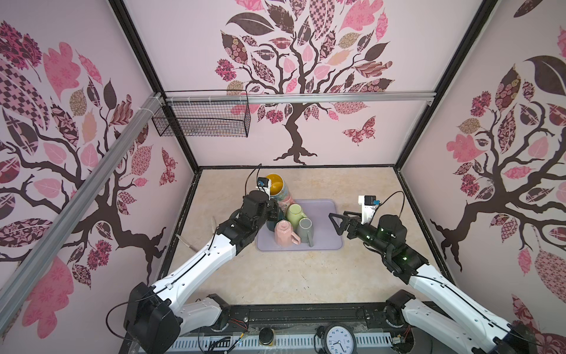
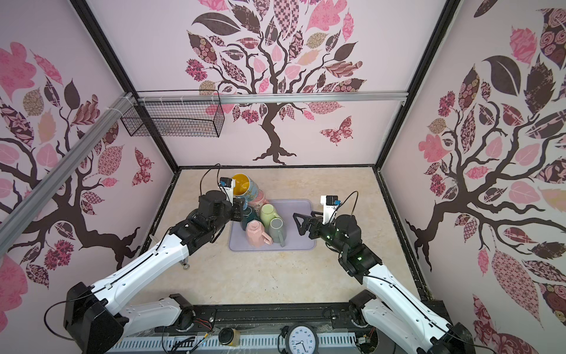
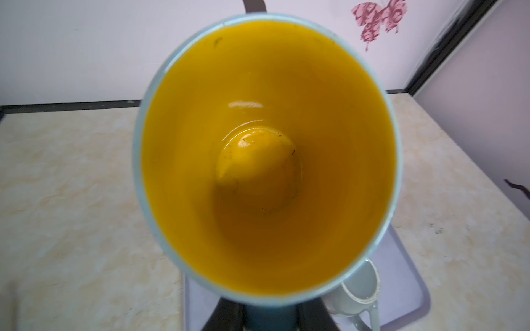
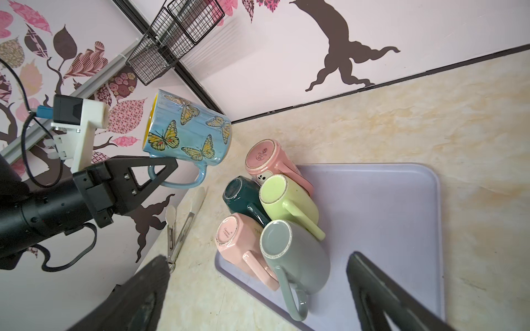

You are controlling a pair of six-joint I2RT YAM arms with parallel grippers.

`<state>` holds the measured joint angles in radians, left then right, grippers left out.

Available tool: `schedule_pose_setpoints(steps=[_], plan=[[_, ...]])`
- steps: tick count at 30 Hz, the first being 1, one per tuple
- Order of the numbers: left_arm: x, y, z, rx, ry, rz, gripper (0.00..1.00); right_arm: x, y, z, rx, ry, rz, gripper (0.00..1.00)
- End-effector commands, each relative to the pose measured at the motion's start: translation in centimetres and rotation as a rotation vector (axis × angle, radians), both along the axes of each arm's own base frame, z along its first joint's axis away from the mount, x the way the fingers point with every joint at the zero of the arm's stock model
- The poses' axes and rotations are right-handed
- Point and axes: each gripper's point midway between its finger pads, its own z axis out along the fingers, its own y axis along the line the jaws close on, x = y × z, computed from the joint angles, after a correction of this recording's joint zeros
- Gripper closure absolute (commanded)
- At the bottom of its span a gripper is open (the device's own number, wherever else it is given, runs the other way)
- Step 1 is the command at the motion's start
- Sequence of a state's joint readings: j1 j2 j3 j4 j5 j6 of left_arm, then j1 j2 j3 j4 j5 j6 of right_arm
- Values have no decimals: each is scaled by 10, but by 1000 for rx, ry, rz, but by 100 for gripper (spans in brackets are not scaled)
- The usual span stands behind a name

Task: Turn the mug right side up
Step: Place the mug at the top-left of the table.

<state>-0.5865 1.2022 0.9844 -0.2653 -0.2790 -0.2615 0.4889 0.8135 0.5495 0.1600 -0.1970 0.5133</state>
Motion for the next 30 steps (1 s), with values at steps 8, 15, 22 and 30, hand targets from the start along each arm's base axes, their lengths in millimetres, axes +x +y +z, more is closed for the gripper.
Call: schedule_pose_setpoints(steps=[8, 15, 22, 30], plan=[[41, 86, 41, -10, -130, 324, 100, -9, -22, -14, -110, 9, -68, 0], [67, 115, -1, -19, -59, 402, 100, -12, -39, -21, -177, -2, -130, 1], [88, 131, -40, 48, 2, 444, 100, -14, -47, -33, -196, 19, -163, 1], [112, 135, -82, 21, 71, 452, 100, -7, -43, -56, -264, 108, -153, 1]])
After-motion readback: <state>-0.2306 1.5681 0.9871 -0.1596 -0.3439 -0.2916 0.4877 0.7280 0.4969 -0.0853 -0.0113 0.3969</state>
